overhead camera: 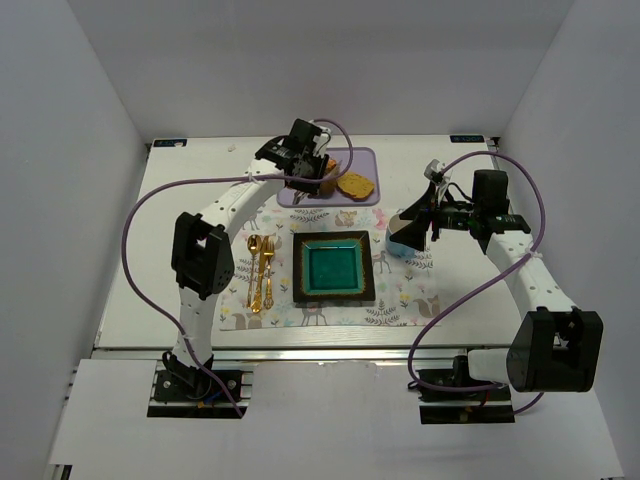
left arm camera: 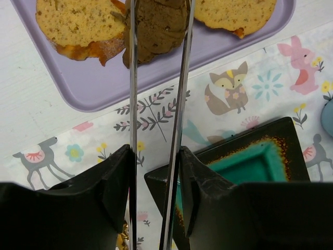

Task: Place the bread

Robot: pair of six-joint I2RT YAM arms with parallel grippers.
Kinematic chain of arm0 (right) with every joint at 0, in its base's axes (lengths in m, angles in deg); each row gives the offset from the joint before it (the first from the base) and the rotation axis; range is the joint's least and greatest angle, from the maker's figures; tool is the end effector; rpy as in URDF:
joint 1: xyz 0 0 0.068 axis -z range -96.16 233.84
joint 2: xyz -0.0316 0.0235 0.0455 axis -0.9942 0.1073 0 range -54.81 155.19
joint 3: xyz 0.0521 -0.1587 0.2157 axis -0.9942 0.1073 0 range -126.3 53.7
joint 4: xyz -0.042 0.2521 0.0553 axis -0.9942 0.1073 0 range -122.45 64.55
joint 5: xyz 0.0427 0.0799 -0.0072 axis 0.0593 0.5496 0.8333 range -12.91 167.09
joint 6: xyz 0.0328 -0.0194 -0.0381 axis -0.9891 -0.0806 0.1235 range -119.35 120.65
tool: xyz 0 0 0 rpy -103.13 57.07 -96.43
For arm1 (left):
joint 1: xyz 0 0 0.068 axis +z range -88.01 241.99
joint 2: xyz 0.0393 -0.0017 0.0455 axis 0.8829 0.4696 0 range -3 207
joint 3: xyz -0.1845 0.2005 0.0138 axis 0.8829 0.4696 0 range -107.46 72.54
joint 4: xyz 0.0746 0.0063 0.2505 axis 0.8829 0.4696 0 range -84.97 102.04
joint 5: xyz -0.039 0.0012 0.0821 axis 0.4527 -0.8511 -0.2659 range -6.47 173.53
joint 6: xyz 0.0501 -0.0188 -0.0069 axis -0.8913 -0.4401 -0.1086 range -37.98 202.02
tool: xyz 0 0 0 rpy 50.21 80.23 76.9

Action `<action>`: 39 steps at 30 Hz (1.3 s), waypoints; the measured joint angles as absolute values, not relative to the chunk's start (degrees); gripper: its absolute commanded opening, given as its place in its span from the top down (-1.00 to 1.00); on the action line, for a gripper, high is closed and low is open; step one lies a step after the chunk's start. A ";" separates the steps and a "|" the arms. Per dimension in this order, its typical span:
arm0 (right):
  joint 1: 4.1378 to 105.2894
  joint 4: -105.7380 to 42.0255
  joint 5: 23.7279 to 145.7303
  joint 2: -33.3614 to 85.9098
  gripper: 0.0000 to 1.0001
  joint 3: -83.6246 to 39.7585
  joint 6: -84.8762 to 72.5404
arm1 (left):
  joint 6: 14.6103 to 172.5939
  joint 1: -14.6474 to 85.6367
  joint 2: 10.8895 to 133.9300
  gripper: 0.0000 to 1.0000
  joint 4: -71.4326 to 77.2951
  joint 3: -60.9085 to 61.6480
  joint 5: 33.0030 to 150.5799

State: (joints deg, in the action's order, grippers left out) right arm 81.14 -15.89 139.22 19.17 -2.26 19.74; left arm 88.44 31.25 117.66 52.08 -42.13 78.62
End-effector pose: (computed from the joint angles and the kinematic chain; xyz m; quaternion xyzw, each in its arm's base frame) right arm 0.2715 0.0443 0.2971 -0.3790 0.6993 0.3953 0.4594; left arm 0.4059 -0.2377 0.2872 0.1864 0.9291 -0.0624 0.3132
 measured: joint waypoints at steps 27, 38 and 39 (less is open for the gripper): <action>81.14 -15.89 139.44 19.17 -0.79 -1.89 19.72 | 91.21 30.57 102.17 1.00 49.39 -35.69 79.96; 81.16 -15.28 139.44 19.76 -0.79 -2.31 20.18 | 96.09 30.57 75.39 1.00 47.62 -9.96 89.68; 81.16 -15.11 139.41 19.93 -0.79 -2.44 20.33 | 96.59 30.55 73.84 1.00 47.99 -8.43 90.71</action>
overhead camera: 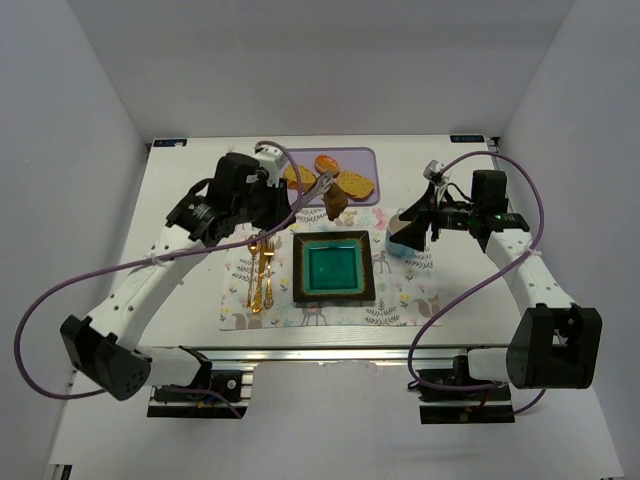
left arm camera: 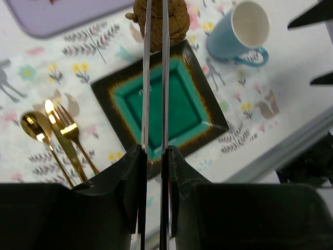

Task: Place the bread

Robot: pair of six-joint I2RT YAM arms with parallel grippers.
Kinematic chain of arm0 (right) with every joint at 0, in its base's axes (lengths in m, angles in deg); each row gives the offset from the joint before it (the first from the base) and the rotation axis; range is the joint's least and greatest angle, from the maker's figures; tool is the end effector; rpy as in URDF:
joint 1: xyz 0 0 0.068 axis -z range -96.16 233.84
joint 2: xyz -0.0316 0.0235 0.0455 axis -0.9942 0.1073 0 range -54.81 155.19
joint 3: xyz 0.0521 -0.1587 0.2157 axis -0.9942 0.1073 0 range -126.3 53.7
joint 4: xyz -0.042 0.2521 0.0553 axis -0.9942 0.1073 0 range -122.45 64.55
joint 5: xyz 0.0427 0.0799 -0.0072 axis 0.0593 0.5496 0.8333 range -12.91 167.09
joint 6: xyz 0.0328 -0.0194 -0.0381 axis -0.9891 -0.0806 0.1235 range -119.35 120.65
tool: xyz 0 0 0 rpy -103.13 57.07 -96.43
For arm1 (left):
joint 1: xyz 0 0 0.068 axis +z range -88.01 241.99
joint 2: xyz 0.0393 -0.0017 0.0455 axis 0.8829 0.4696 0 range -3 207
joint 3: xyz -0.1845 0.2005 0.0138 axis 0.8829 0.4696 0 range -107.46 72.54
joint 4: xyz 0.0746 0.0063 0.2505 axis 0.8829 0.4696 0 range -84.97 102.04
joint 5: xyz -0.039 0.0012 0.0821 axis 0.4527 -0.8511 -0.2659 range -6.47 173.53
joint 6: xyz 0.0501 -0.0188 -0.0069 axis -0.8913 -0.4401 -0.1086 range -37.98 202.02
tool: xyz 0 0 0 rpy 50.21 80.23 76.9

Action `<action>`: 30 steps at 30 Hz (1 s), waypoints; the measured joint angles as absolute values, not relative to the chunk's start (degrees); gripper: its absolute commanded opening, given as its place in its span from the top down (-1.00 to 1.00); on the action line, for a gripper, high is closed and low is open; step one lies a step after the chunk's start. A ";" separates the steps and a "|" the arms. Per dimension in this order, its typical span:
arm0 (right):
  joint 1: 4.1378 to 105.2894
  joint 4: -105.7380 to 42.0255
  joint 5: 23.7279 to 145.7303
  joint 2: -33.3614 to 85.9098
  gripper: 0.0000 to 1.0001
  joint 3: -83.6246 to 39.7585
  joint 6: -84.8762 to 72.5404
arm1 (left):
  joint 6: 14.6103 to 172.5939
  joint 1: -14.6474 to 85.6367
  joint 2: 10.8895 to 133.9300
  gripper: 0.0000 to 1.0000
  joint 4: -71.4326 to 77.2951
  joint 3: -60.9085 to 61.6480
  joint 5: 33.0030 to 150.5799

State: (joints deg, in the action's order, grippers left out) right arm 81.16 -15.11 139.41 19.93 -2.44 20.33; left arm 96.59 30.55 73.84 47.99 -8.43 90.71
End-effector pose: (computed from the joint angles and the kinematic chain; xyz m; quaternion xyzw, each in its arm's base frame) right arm 0.2733 0.0444 0.2938 -0.3785 0.7022 0.3983 0.4528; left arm 0.2409 -0.1524 0.3795 0.1588 0.8864 -0.2204 0.3747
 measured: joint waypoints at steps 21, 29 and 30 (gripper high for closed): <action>81.16 -12.99 139.89 21.44 -0.79 -3.31 20.57 | 99.08 28.26 70.69 0.93 52.83 3.33 99.72; 81.16 -12.99 139.89 21.44 -0.79 -3.31 20.57 | 99.08 26.01 73.51 0.42 51.21 3.31 99.67; 81.16 -12.99 139.89 21.44 -0.79 -3.31 20.57 | 99.10 25.77 74.06 0.41 50.86 3.31 99.67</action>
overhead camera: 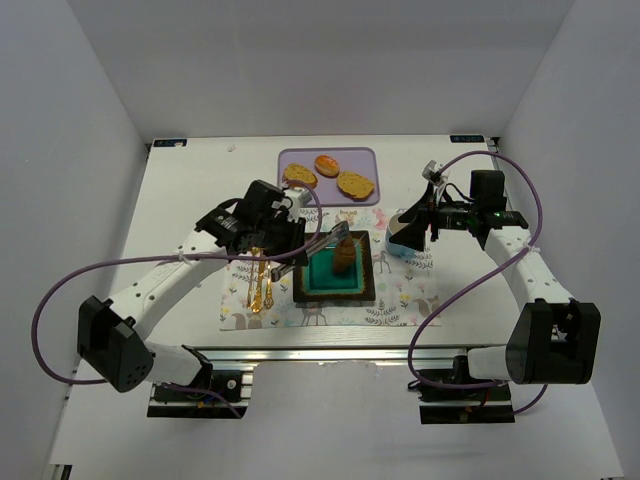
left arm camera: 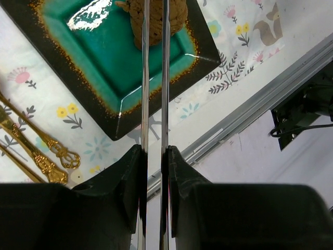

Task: Place the bread

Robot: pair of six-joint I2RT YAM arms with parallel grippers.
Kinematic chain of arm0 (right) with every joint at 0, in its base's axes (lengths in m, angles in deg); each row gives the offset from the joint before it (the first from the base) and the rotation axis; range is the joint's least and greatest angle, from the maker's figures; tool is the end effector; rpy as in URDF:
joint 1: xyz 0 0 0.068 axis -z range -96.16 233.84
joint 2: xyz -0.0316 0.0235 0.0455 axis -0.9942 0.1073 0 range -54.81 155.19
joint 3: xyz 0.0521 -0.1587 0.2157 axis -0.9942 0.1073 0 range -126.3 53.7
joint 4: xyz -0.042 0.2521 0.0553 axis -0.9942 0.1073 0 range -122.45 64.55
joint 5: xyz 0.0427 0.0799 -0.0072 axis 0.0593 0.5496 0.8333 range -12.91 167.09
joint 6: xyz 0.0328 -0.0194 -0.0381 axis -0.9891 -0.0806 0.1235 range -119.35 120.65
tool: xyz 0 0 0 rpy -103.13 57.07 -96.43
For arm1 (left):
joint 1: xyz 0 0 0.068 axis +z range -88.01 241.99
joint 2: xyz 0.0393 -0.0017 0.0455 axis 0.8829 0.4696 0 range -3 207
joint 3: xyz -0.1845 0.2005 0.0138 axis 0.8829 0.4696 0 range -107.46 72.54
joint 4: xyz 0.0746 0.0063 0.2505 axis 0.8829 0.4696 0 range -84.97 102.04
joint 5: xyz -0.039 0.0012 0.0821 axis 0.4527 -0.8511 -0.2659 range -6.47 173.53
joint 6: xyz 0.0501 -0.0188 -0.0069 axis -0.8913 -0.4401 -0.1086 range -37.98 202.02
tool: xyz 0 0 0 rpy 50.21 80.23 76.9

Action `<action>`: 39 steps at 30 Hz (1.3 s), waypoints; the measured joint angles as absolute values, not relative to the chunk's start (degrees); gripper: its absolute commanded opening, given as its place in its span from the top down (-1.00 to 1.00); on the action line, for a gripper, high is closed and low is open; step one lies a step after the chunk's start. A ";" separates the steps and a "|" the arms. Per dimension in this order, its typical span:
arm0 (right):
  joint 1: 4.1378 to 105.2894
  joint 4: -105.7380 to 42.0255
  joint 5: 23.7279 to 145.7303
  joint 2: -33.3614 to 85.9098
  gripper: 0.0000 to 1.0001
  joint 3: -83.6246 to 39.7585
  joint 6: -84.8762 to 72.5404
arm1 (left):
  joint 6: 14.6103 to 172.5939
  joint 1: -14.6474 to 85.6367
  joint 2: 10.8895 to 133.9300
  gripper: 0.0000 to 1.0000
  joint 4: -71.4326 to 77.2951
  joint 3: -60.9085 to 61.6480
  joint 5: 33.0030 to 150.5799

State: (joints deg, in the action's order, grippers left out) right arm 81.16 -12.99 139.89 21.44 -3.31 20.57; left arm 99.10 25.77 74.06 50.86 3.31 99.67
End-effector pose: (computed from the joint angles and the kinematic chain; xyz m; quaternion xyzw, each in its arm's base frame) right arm 0.2769 0.0447 0.2894 -0.3719 0.7103 0.4089 0.4357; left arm 0.2167 -0.1709 0.3097 0.1996 0.9203 -0.2577 0.2162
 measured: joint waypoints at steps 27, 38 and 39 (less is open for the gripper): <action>81.27 -12.99 140.27 21.44 -0.79 -3.31 20.59 | 101.05 22.49 82.06 -0.04 48.32 -0.91 97.22; 81.58 -12.99 140.53 21.44 -0.79 -3.31 20.61 | 103.96 22.82 81.56 0.07 46.92 -4.89 92.44; 81.58 -13.01 140.55 21.44 -0.78 -3.29 20.61 | 104.59 23.12 81.51 0.14 46.16 -4.91 92.35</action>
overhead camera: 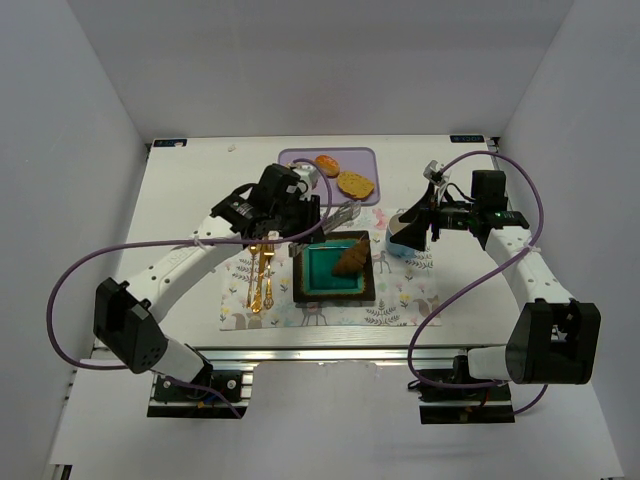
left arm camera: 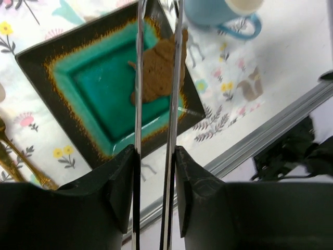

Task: Place the bread

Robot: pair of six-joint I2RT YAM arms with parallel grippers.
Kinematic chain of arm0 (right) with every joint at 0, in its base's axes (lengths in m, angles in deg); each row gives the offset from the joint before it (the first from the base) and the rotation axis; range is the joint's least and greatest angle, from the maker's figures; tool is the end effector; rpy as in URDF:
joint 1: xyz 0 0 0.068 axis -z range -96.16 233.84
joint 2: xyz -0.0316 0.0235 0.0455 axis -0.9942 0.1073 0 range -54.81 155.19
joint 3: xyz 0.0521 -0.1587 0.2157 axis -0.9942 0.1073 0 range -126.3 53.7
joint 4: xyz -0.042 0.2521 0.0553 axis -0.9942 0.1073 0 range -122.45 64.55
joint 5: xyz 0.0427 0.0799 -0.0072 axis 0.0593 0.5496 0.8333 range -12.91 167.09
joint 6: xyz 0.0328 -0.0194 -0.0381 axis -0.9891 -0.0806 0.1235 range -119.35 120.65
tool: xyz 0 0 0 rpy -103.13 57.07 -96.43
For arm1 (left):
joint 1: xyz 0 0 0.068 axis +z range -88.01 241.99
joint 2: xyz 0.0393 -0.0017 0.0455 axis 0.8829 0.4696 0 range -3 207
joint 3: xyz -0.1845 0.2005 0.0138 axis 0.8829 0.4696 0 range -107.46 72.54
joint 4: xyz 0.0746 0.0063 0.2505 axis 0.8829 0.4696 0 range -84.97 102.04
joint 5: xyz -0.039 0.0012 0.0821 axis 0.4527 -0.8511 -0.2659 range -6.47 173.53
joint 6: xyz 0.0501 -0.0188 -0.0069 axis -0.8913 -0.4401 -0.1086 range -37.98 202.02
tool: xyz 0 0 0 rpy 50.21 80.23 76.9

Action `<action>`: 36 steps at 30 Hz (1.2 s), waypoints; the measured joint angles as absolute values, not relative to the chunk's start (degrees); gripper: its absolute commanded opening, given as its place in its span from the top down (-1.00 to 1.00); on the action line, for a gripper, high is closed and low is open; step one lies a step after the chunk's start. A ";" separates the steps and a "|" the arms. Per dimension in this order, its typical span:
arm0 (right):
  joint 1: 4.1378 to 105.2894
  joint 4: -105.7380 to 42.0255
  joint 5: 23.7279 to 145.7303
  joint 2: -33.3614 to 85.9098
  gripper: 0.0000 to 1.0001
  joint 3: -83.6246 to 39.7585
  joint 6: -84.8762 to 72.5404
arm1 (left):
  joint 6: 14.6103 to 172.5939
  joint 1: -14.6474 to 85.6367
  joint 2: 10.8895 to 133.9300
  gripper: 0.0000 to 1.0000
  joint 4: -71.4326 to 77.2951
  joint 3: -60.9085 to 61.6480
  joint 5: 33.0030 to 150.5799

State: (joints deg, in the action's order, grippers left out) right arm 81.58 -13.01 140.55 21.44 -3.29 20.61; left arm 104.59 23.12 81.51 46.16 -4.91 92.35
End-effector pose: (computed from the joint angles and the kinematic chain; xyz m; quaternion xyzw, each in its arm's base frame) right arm 0.2770 0.0428 0.2895 -0.3711 0.7085 0.4117 0.4367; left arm 0.2442 -0.2037 0.3243 0.1592 0.9181 -0.2435 0.2692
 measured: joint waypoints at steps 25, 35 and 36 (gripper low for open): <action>81.58 -13.43 140.96 21.29 -0.79 -1.56 20.57 | 127.61 37.68 104.49 0.03 30.23 -13.24 97.35; 81.60 -14.37 140.96 21.29 -0.79 -1.56 20.50 | 128.13 37.72 109.21 -0.01 29.92 -17.54 98.71; 81.60 -14.43 140.96 21.29 -0.79 -1.56 20.50 | 128.11 37.72 109.73 0.00 29.96 -17.89 98.86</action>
